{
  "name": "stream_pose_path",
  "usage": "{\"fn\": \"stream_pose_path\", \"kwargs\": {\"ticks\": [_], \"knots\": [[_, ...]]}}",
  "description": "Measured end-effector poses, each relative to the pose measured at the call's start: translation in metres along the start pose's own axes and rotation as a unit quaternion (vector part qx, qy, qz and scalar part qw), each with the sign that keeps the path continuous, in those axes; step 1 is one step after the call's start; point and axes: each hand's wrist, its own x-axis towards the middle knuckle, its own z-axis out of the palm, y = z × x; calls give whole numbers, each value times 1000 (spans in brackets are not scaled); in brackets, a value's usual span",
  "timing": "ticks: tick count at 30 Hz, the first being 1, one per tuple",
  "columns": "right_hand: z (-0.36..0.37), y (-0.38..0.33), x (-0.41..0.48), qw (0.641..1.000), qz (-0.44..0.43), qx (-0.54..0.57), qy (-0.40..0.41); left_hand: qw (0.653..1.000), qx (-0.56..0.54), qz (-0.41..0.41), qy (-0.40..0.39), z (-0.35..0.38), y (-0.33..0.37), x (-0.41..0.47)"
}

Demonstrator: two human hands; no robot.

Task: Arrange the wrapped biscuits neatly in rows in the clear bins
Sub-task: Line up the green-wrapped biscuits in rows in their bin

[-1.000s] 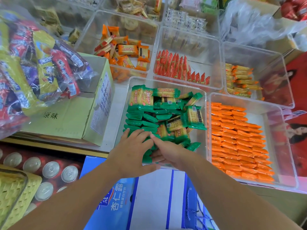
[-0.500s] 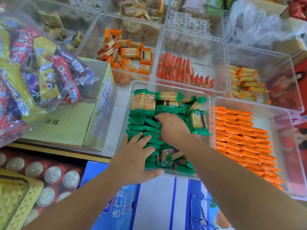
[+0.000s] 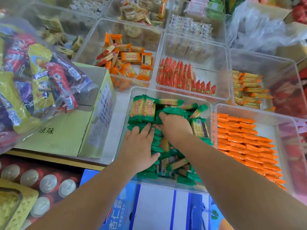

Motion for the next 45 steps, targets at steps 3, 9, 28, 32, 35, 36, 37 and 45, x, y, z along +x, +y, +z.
{"fn": "stream_pose_path", "kwargs": {"ticks": [3, 9, 28, 32, 35, 36, 37, 45], "knots": [[-1, -5, 2, 994, 23, 104, -32, 1000, 22, 10, 6, 1, -2, 6], [-3, -3, 2, 986, -50, 135, -84, 998, -14, 47, 37, 3, -13, 3], [5, 15, 7, 987, -63, -146, -2, 993, 105, 58, 21, -12, -20, 29], [4, 12, 10, 987, -62, -147, -5, 991, 124, 43, 27, -14, -22, 23], [3, 13, 13, 984, -73, -160, -17, 990, 134, 41, 15, -13, -27, 15], [3, 14, 13, 983, -77, -168, -18, 990, 131, 43, 12, -12, -29, 12], [4, 14, 13, 981, -82, -177, -17, 991, 125, 45, 10, -11, -31, 11], [-2, 23, 12, 987, -87, -133, -14, 998, 62, 16, 27, -8, -36, 9]]}}
